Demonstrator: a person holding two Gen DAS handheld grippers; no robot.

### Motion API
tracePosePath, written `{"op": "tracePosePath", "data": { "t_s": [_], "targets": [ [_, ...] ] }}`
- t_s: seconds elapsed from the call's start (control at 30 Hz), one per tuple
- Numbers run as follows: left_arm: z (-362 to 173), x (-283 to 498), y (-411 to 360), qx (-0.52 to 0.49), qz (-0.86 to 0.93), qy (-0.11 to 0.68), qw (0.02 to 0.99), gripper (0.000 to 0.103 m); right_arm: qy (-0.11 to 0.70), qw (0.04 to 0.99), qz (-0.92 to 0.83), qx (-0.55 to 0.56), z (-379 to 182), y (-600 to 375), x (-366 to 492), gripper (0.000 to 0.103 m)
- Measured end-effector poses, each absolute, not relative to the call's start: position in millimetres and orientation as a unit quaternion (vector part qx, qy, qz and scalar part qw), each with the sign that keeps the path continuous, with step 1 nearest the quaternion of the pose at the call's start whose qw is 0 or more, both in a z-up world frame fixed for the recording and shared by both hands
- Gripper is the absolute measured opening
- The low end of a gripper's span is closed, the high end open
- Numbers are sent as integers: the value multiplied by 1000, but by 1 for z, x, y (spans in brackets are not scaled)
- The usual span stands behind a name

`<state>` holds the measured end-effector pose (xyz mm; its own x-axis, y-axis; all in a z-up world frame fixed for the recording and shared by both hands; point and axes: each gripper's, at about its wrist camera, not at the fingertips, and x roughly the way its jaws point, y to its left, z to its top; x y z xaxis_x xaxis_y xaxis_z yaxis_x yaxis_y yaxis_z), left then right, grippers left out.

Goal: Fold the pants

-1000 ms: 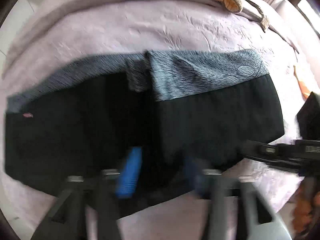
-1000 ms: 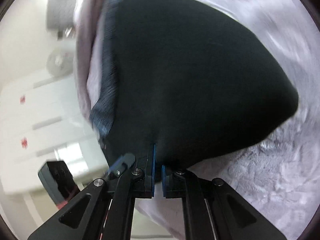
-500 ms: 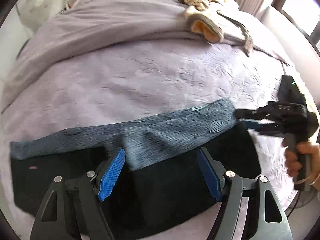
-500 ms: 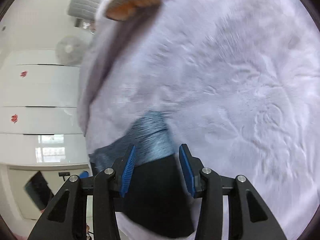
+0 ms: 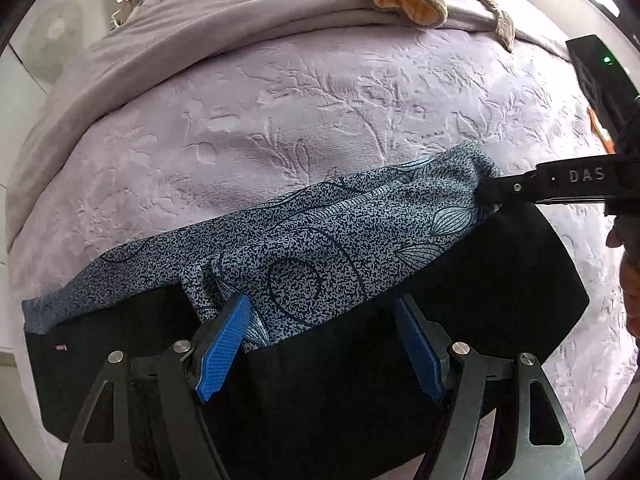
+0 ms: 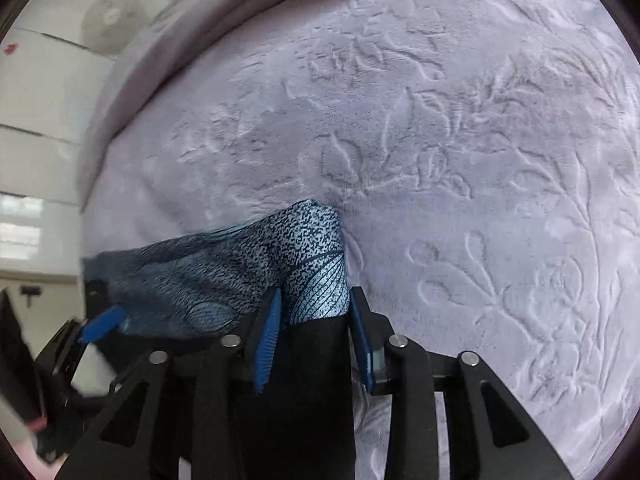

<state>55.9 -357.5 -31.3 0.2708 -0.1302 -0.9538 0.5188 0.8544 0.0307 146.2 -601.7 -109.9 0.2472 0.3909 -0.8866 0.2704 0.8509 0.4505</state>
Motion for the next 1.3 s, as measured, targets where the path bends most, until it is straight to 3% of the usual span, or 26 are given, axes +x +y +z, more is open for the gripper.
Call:
{"op": "tracePosePath", "data": {
  "t_s": [0.17,0.43,0.77,1.3],
  "targets": [
    [-18,53,-341,158,-192,577,778,75,609,756,24,238,-78,-586,136,45],
    [-12,36,-287,139,-140,611,767,75,586,778,50,219,-29,-536,104,45],
    [-8,12,-232,112,-96,640,754,75,641,738,71,198,-64,-425,110,45],
    [-3,0,-194,69,-91,638,761,75,672,723,89,133,-50,-372,94,48]
  ]
}}
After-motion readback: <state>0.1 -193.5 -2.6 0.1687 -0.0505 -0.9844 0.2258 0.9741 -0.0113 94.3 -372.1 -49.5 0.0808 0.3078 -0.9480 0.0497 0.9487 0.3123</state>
